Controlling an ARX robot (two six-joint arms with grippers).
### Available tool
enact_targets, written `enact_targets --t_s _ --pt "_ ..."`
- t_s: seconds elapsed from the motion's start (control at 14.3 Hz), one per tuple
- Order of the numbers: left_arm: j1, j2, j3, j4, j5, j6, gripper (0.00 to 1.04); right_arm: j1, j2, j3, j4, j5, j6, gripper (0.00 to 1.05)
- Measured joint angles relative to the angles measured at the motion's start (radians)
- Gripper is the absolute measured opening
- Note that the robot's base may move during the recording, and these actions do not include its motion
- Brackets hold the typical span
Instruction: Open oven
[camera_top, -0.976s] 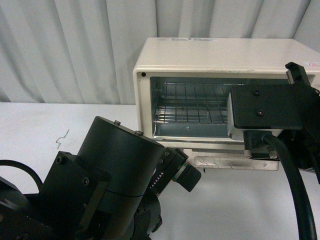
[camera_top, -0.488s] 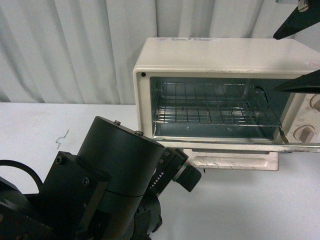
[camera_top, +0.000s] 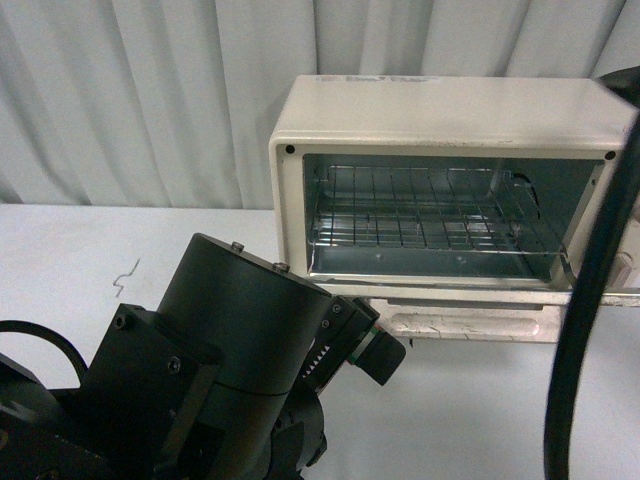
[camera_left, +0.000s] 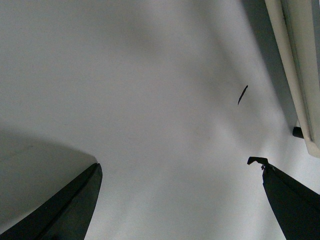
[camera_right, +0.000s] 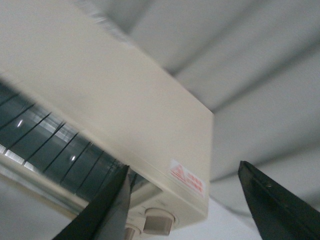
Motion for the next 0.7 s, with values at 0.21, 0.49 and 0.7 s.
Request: enact_targets --t_s 0.21,0.49,0.7 --pt "0.0 0.0 0.0 0.0 -0.004 0.0 0.98 -0.066 -0.146 -0.28 0.381 0.029 0.568 0.31" --pt "0.0 0.0 0.0 -0.001 -0.001 0.0 0.98 -0.119 -0.305 -0.48 0.393 -0.023 0.685 0.02" --pt "0.0 0.0 0.0 0.0 0.0 0.0 0.98 -0.137 -0.401 -0.548 0.371 -0.055 0.692 0.02"
